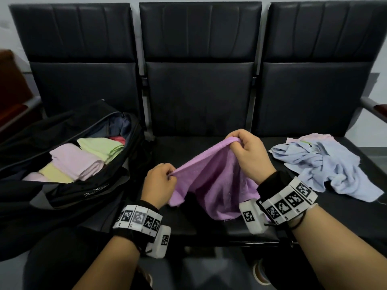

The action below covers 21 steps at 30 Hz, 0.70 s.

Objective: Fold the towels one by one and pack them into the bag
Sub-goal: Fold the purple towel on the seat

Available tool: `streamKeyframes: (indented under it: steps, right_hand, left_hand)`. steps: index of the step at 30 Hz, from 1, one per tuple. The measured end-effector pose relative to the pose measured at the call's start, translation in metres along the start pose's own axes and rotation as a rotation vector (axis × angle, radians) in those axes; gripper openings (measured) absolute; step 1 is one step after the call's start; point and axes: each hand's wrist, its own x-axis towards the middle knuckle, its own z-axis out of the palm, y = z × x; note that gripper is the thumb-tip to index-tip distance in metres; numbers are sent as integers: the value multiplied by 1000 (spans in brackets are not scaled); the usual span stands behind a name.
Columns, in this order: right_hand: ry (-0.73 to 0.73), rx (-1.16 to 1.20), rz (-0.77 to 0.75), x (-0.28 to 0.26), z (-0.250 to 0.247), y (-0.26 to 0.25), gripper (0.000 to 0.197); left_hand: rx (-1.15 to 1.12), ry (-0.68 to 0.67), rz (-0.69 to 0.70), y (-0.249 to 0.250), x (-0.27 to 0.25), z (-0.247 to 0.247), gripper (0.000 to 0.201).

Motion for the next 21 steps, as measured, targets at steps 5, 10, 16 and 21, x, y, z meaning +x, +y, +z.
streamKeyframes:
  steps: [5, 10, 16, 21]
  right_hand:
    - [37, -2, 31, 2, -6, 2, 22]
    - [-9, -257, -6, -2, -8, 12, 22]
    - [-128, -674, 70, -10, -25, 37, 19]
    - [-19, -486, 68, -10, -26, 35, 19]
  left_hand:
    - [41, 61, -84, -16, 3, -10, 18]
    - [-40, 260, -69, -14, 15, -37, 21]
    - [14, 521, -53, -16, 30, -89, 17]
    - [11, 426, -249, -25, 32, -92, 16]
